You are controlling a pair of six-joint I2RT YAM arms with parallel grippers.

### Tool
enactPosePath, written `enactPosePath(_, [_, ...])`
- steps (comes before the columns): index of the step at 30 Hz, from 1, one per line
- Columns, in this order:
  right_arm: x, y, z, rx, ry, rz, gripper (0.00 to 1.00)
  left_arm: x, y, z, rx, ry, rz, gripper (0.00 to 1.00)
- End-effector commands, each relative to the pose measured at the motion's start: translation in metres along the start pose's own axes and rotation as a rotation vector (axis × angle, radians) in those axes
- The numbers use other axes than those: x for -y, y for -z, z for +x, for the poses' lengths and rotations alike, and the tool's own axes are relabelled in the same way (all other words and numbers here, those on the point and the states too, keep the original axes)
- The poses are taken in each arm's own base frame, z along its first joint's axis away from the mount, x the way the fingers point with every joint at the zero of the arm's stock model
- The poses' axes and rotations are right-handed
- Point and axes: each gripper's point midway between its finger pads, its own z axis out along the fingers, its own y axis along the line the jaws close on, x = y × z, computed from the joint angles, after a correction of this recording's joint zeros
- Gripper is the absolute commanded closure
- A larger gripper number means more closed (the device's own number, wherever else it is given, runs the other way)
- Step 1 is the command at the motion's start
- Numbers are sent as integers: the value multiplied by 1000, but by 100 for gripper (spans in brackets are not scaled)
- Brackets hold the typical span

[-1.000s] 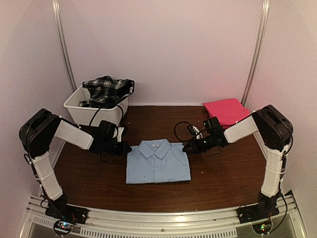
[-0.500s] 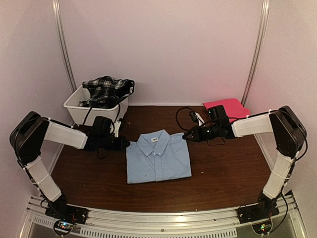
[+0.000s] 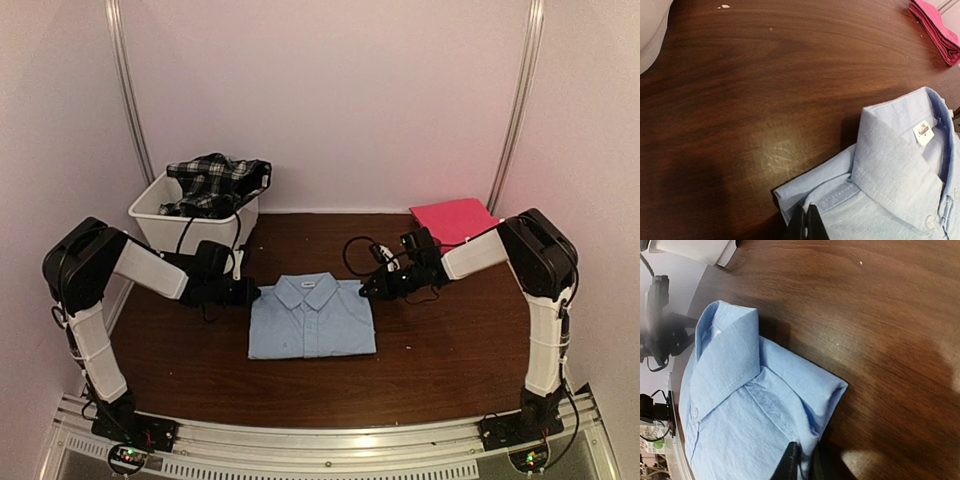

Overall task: Fold and stack the mixed laundry pile
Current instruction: Adjust the square-folded T-shirt at the center of the board.

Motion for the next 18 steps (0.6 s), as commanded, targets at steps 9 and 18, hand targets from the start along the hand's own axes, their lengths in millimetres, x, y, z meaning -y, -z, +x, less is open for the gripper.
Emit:
enactPosePath(9, [-14, 63, -47, 155, 60, 93, 34, -8, 1, -16, 7, -10, -62, 58])
enactPosePath(18, [-78, 118, -53, 193, 135, -24, 28, 35, 72, -57, 111, -155, 10, 36])
